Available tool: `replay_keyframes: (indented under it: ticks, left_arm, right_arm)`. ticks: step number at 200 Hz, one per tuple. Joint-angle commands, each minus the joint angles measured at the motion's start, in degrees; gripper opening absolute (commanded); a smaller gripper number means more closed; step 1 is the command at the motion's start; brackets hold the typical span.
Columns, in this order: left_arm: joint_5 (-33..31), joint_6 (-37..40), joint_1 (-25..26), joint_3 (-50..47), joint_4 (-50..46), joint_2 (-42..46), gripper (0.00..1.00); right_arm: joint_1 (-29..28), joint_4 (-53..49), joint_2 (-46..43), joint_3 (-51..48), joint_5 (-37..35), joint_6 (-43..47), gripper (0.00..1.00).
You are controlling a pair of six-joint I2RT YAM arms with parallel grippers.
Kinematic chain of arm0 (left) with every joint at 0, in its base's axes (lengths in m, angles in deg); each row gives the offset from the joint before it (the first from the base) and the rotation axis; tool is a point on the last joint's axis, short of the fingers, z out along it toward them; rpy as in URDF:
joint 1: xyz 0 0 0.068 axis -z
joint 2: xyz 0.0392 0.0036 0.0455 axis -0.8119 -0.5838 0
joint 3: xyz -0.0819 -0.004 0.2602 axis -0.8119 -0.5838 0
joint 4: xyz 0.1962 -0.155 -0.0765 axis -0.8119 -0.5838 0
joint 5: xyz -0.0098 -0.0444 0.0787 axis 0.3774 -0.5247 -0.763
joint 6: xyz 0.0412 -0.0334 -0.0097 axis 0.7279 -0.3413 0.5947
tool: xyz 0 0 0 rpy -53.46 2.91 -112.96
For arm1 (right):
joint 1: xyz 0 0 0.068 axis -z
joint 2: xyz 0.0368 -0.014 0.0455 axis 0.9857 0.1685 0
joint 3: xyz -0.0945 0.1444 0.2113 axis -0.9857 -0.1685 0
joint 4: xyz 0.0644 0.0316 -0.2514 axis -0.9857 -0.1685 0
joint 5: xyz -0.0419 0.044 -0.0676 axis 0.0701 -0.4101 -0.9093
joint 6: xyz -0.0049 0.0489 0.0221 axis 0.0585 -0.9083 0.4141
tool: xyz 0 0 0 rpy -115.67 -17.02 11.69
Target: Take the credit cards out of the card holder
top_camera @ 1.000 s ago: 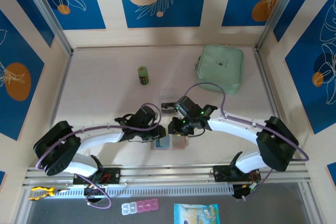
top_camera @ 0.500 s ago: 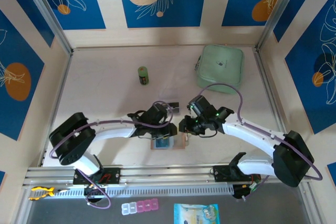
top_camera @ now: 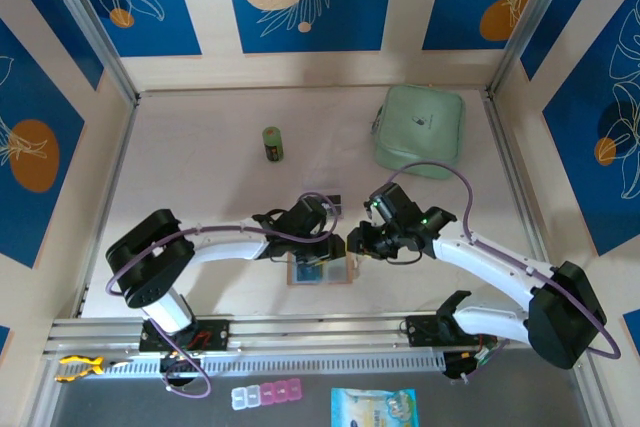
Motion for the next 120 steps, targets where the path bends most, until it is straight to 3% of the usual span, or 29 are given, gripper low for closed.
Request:
replay_keyframes:
  ticks: [1,120]
  left_arm:
    - [0.1,-0.2,0.2,-0.7,0.8,1.2,0.49]
    - [-1.0,0.6,-5.6,-12.0,-0.6,14.1,0.43]
  right_arm:
    - [0.0,0.3,0.7,0.1,2.0,-0.2,0.29]
    - [-5.2,0.9,13.7,8.4,1.0,0.1,0.29]
